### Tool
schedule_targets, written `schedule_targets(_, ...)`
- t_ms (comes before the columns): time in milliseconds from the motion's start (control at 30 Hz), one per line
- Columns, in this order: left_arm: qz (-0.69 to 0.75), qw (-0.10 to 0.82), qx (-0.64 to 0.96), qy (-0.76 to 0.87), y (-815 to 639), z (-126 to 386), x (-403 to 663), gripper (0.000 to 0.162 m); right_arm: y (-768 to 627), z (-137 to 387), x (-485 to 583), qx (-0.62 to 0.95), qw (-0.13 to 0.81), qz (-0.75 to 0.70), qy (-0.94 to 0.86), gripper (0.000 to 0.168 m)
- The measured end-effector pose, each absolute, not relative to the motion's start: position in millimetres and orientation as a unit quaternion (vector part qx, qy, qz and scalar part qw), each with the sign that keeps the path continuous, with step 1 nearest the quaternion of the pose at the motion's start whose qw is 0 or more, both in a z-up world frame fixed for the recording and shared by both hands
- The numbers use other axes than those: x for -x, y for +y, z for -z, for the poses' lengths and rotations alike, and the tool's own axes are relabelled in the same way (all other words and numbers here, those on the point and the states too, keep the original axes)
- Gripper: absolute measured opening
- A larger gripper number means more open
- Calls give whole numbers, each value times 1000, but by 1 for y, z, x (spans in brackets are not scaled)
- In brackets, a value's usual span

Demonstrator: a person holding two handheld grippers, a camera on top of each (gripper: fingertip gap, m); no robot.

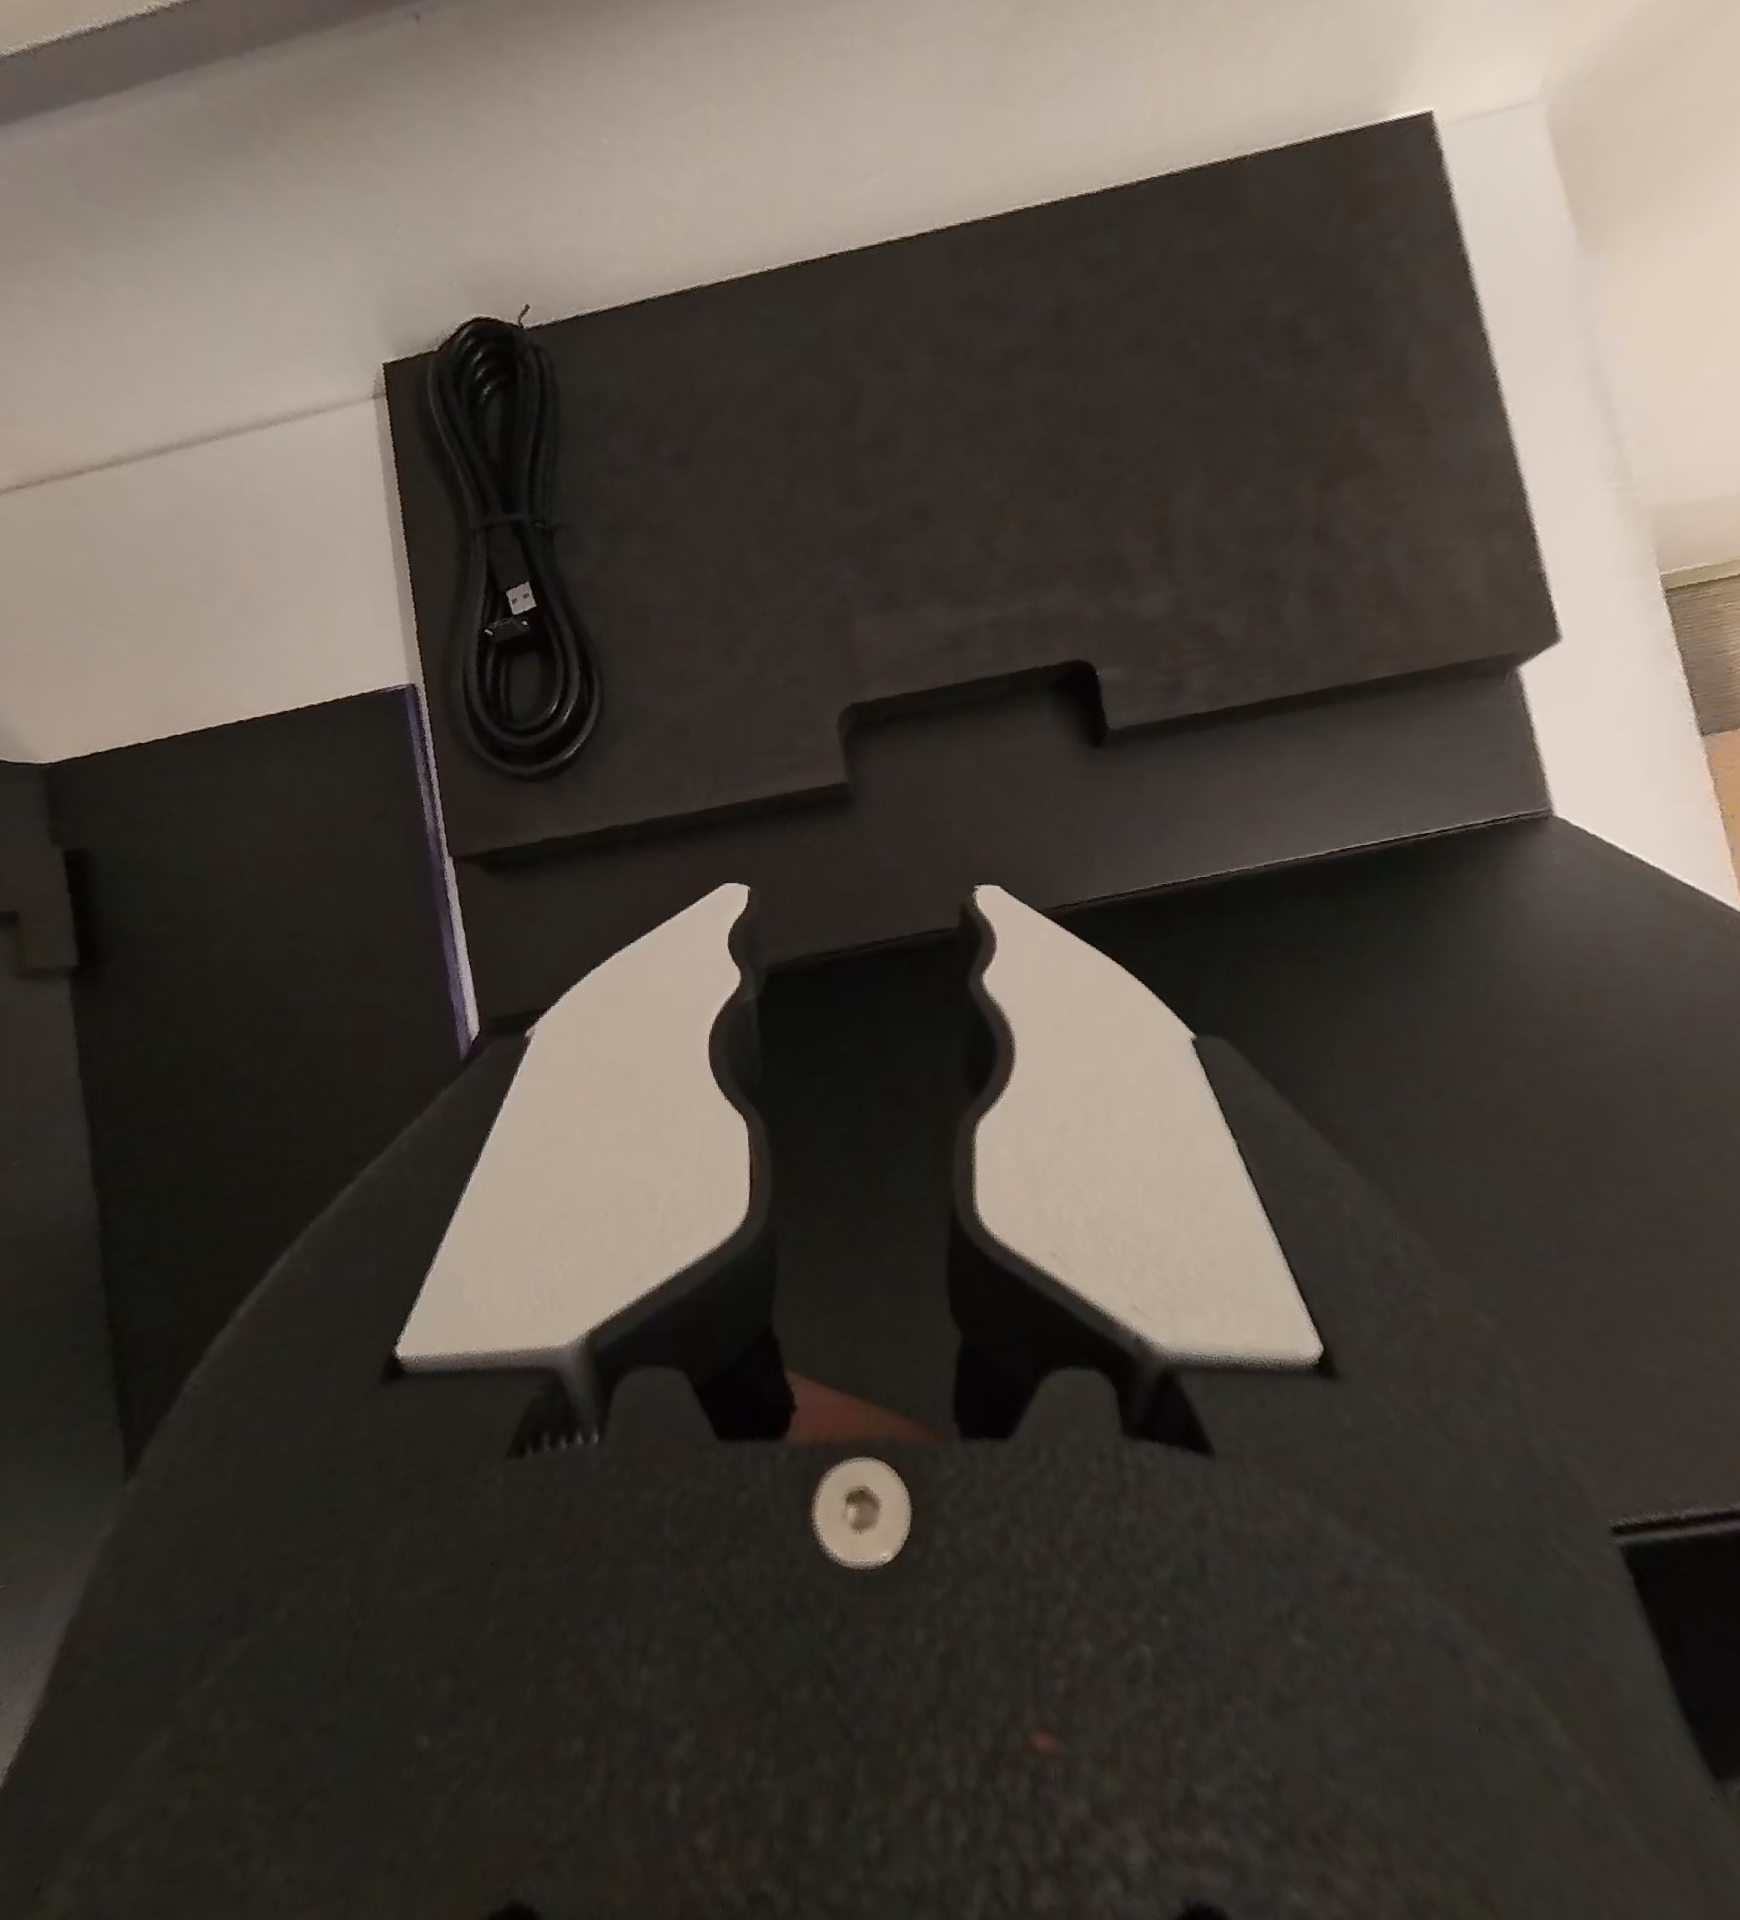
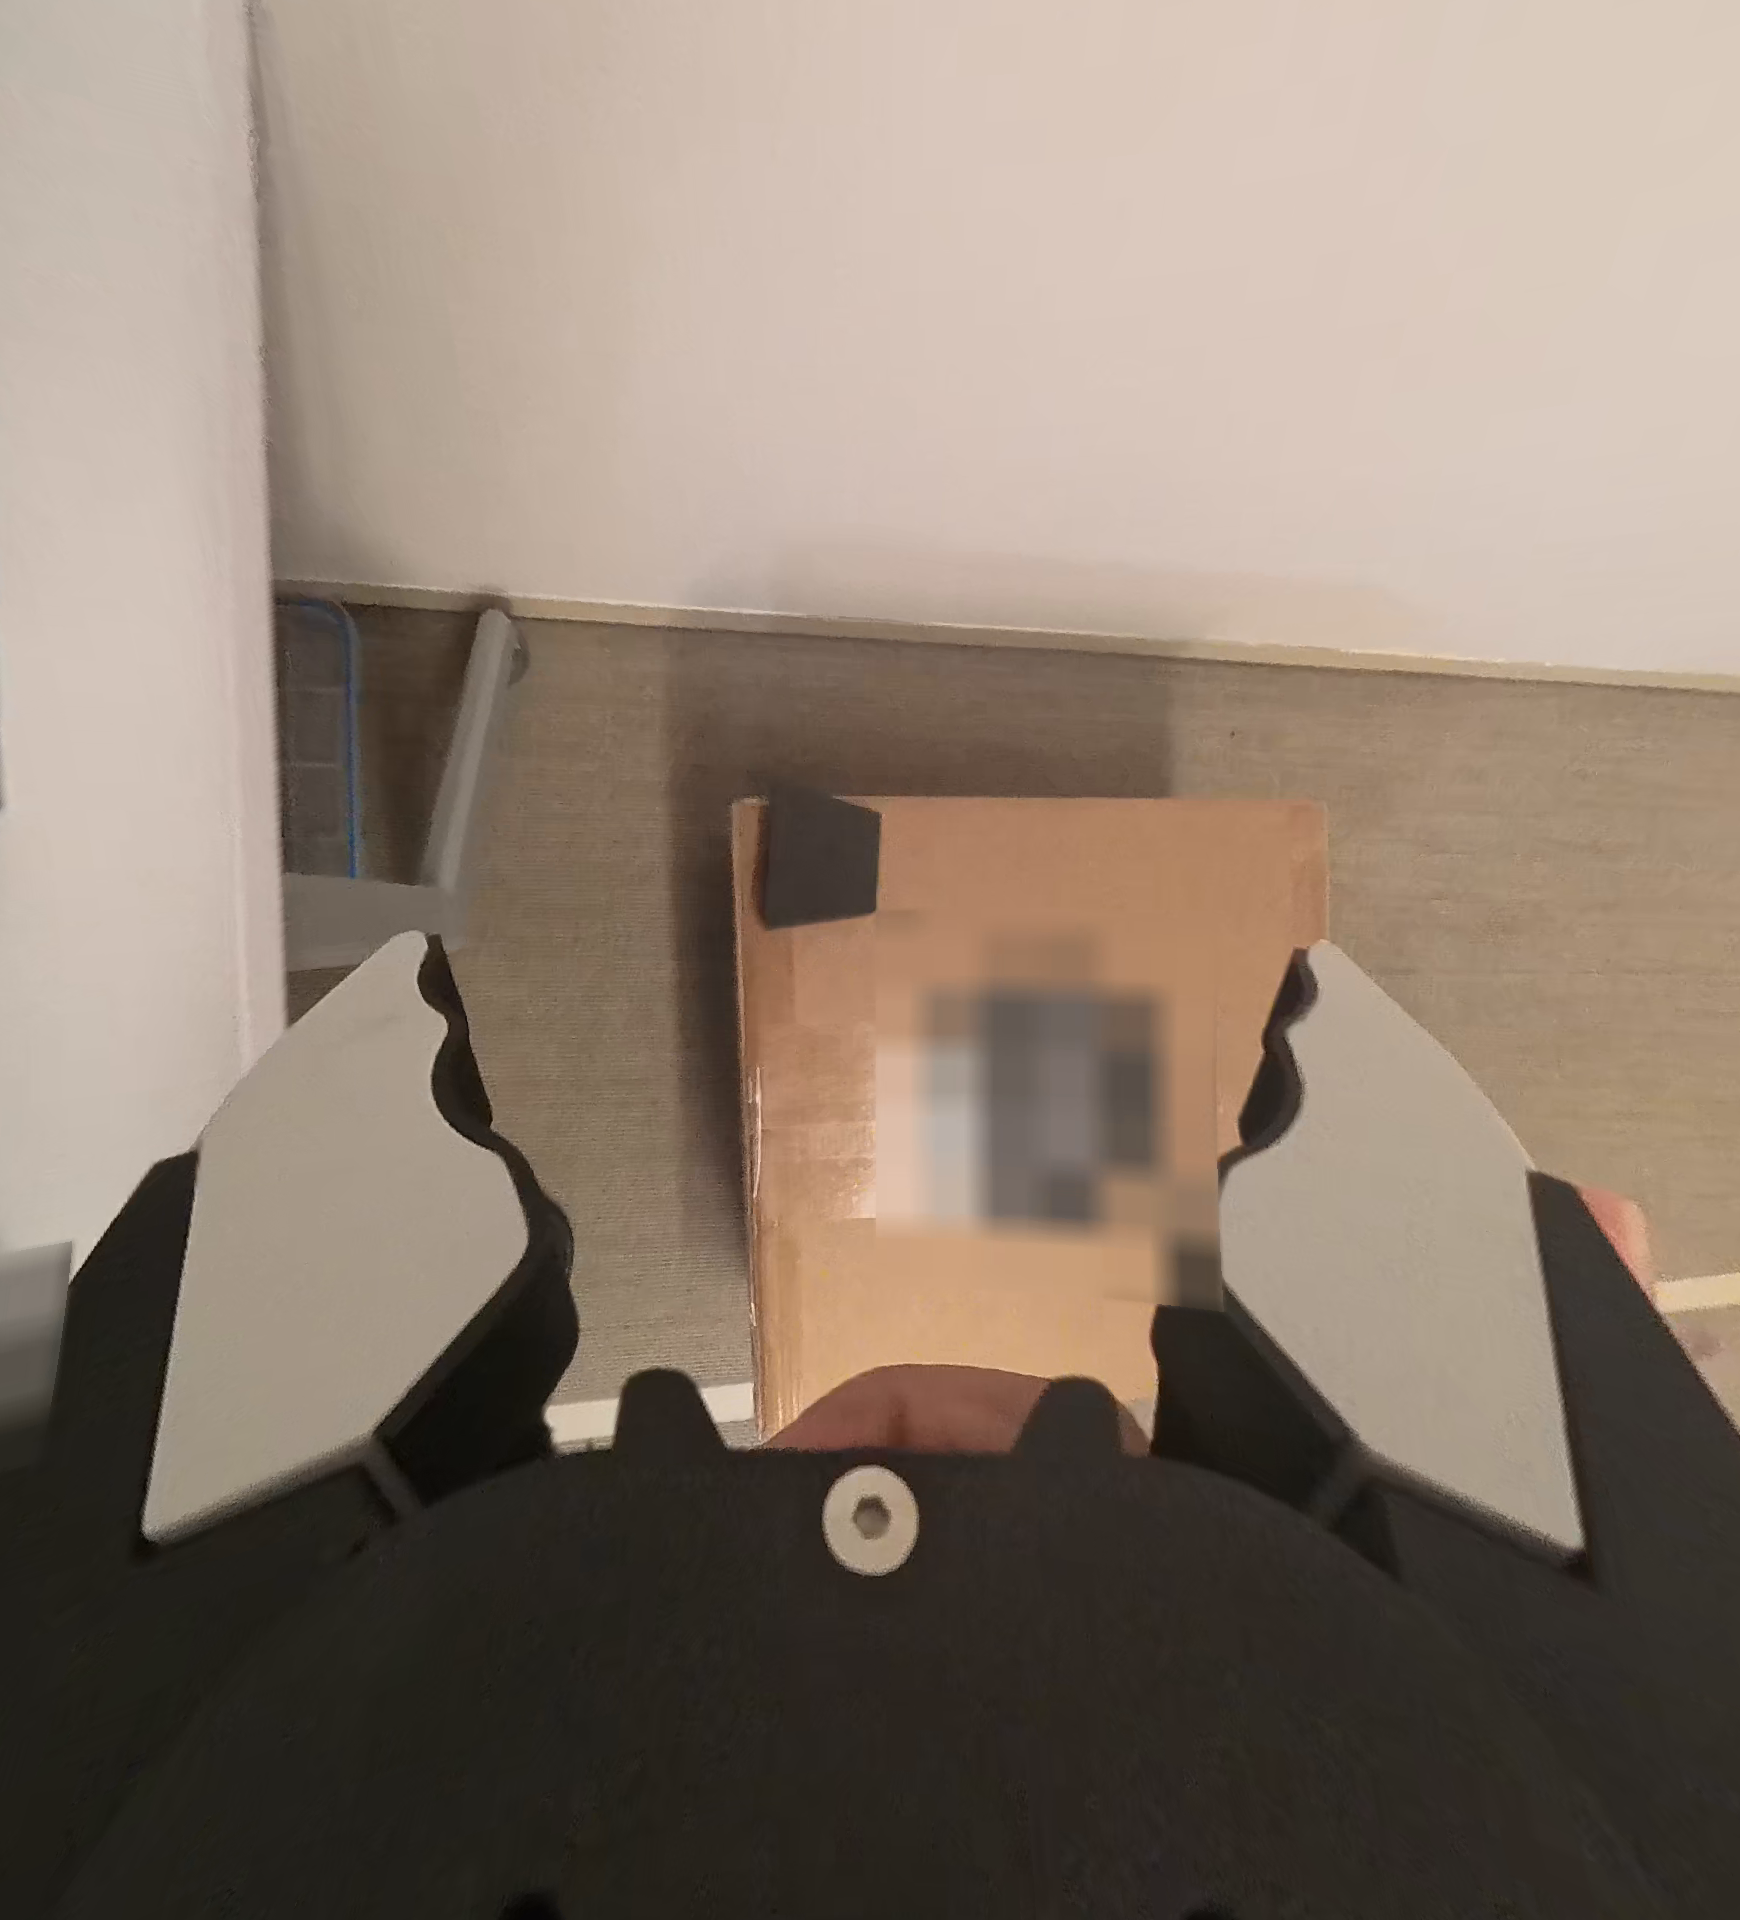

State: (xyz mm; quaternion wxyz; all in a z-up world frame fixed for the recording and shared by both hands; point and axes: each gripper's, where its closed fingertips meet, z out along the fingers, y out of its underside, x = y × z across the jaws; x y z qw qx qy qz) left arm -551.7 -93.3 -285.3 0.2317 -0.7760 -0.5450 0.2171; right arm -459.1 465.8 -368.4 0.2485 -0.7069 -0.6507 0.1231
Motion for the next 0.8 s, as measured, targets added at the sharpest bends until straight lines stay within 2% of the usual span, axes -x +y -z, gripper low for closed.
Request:
schedule_targets(33, -217, 233, 776, -544, -93, 282, 549, 36, 459, 362, 457, 700, 248, -129, -657, 137)
schedule_targets(100, -218, 236, 776, -542, -94, 275, 540, 35, 440, 344, 454, 688, 255, -151, -663, 114)
schedule_targets(133, -219, 238, 776, -542, -95, 270, 534, 33, 423, 332, 451, 676, 249, -177, -671, 81)
schedule_targets(167, -219, 241, 775, -541, -97, 264, 526, 28, 402, 317, 447, 659, 241, -216, -679, 20)
schedule_targets(200, -220, 246, 774, -541, -98, 258, 517, 22, 386, 303, 441, 650, 242, -244, -677, 0)
schedule_targets(467, -203, 267, 749, -572, -125, 236, 412, 1, 244, 257, 361, 575, 152, -340, -729, 0)
schedule_targets(633, -189, 263, 743, -585, -146, 246, 347, 0, 164, 263, 302, 527, 97, -338, -773, 0)
schedule_targets(767, -158, 257, 749, -590, -163, 266, 309, 2, 127, 280, 283, 502, 95, -314, -800, 36)
schedule_targets(800, -151, 255, 753, -587, -166, 270, 302, 12, 118, 284, 282, 495, 90, -313, -806, 46)
